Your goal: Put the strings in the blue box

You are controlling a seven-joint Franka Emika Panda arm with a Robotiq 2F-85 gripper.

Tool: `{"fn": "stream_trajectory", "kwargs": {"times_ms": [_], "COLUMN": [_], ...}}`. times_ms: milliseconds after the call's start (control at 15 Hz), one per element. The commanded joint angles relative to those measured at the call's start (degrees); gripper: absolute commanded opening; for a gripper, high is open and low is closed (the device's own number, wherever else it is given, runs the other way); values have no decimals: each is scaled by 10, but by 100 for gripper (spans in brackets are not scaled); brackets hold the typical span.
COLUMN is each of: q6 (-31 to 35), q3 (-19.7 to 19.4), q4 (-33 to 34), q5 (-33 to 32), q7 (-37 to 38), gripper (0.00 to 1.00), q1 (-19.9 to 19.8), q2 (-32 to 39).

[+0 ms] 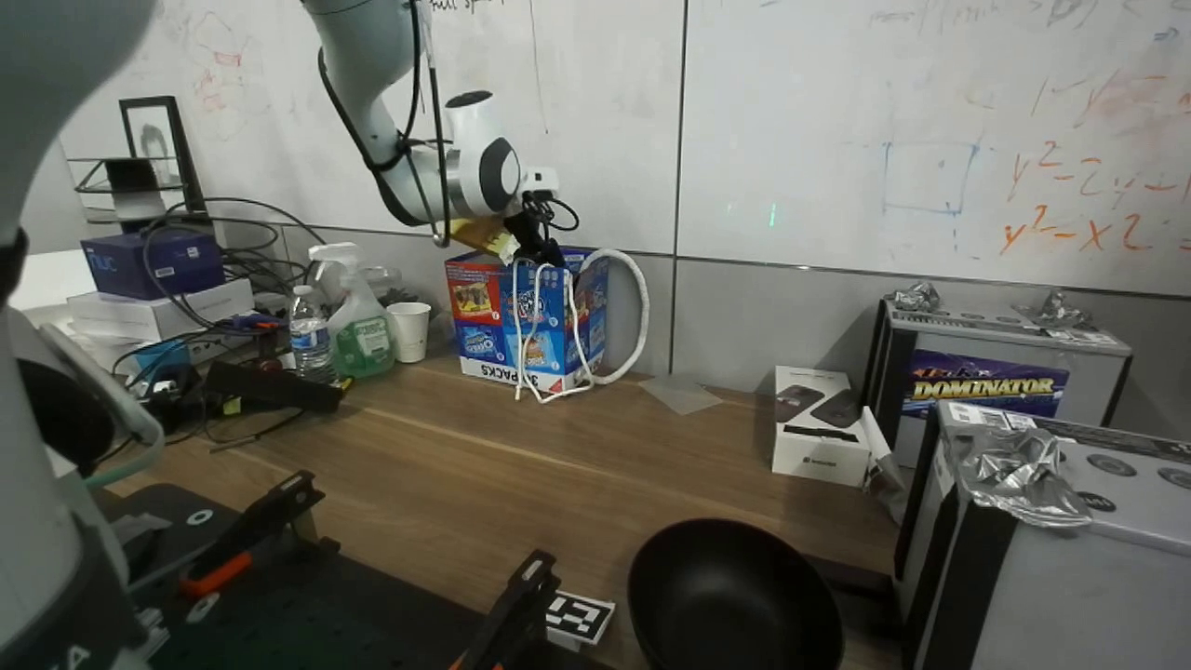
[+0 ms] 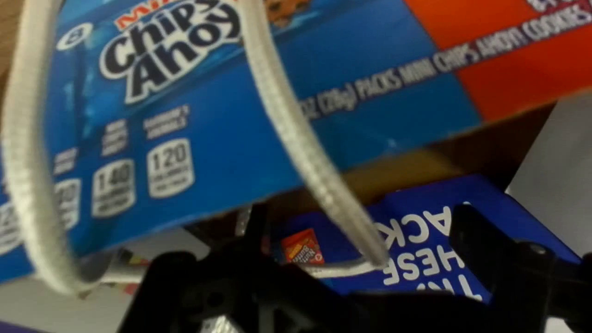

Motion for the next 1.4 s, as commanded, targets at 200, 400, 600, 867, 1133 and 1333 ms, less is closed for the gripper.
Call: {"fn": "stream_trajectory", "kwargs": {"times_ms": [200, 400, 600, 867, 1133, 1333], "q6": [26, 24, 1, -50, -80, -127], "q3": [-165, -228, -270, -324, -358, -344], "q4": [-83, -107, -130, -175, -222, -256], "q5": [-74, -89, -90, -94, -105, -114], "q7": [83, 105, 108, 115, 110, 88], "gripper": [100, 100, 100, 100, 100, 100], "q1": [153, 211, 253, 308, 351, 355], "q2": [-24, -17, -18, -32, -61, -118]}}
